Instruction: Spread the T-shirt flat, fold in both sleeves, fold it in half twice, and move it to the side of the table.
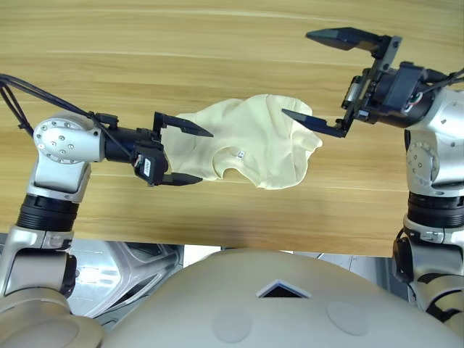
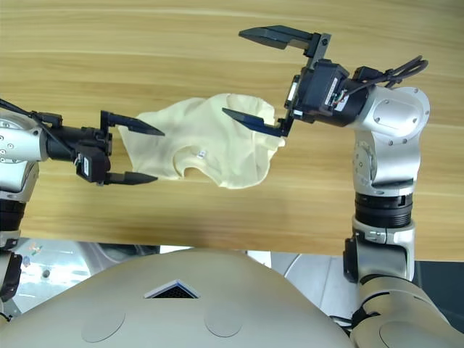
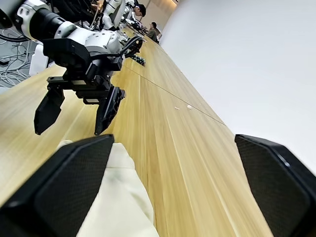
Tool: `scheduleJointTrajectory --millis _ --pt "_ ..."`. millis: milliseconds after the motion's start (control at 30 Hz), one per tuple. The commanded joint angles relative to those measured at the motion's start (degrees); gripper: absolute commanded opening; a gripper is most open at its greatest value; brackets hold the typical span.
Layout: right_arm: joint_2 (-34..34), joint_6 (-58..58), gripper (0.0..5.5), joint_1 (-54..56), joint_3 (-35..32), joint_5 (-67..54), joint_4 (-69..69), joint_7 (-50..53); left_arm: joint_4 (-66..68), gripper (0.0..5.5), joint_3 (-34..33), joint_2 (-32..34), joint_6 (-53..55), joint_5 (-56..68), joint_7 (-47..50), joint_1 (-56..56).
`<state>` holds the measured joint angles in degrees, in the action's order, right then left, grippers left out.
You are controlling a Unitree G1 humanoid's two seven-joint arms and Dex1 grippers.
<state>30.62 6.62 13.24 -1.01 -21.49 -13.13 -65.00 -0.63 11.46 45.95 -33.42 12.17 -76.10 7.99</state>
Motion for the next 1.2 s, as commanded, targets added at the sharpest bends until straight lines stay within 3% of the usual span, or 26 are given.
scheduleJointTrajectory --millis 33,333,700,800,1067,1200 --pt "1.8 2.2 4.52 1.5 2.0 2.4 2.3 -1.0 -1.0 4.72 -0.3 1.0 1.0 0.5 0.3 0.8" --pt "11.3 7.8 4.52 2.1 10.8 8.2 11.1 -15.8 7.7 4.72 7.7 1.6 -1.2 -10.4 -2.7 2.5" --pt "13.9 21.7 4.52 2.7 21.3 29.1 22.8 -11.4 18.6 4.72 11.8 -1.0 -7.3 -28.3 10.9 6.9" --pt "15.8 20.7 4.52 0.7 21.8 20.4 17.5 -16.6 18.3 4.72 12.8 -0.4 -8.0 -28.4 12.0 6.7" --pt "15.3 2.7 4.52 2.3 14.8 -9.8 6.4 -23.0 14.0 4.72 13.8 1.7 -7.1 -25.8 11.5 5.6" --pt "12.2 0.0 4.52 4.2 16.3 -7.0 11.2 -21.9 13.1 4.72 14.1 2.0 -6.5 -25.2 11.8 5.3"
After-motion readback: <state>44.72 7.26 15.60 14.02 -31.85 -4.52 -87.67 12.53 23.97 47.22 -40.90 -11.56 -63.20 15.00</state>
